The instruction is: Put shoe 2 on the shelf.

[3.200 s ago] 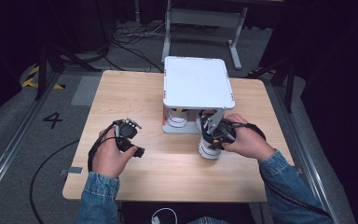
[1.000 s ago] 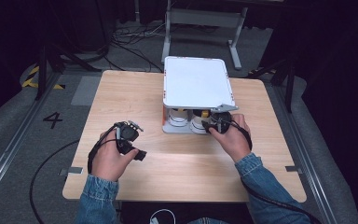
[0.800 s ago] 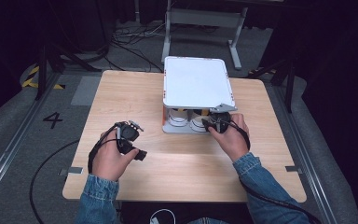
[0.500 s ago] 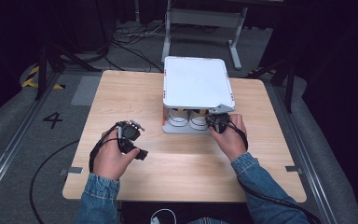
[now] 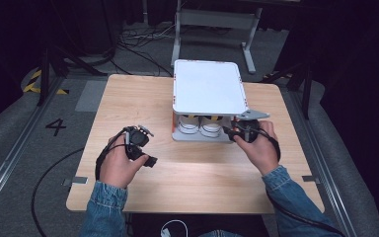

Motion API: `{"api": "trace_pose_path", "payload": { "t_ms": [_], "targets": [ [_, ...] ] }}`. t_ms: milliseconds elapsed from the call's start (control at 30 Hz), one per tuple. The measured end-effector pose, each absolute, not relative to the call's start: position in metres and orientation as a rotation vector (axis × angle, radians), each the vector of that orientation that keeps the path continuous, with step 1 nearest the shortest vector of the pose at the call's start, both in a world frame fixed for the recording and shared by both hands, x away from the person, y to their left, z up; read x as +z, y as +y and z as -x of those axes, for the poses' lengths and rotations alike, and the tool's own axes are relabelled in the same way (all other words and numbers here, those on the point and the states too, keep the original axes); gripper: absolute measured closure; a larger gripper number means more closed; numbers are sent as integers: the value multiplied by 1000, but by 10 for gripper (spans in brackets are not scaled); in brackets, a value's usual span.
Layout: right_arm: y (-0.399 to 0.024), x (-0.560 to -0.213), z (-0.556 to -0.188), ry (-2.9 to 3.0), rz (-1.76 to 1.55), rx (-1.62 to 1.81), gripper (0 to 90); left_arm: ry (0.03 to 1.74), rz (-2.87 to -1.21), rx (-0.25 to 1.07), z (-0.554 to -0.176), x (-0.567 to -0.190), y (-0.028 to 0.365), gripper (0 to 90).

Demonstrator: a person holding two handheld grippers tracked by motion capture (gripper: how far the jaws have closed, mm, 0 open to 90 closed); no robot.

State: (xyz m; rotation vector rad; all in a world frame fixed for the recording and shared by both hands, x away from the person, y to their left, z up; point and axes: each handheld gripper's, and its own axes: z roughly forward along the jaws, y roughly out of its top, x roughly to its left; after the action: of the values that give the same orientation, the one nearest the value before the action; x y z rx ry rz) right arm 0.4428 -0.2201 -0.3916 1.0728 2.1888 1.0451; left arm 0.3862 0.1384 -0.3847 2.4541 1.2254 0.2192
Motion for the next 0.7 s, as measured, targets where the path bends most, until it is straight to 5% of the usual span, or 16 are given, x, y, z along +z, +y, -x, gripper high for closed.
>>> {"api": "trace_pose_path", "payload": {
  "t_ms": [167,700],
  "targets": [
    [-255,-363,-427,2181,-1033,1115,395,1220,-2448,240,-388,-382,140,235],
    [-372,-355,-390,2323,-1070,1039,308,1186,-2418,291,-399,-385,152,197]
  ]
}}
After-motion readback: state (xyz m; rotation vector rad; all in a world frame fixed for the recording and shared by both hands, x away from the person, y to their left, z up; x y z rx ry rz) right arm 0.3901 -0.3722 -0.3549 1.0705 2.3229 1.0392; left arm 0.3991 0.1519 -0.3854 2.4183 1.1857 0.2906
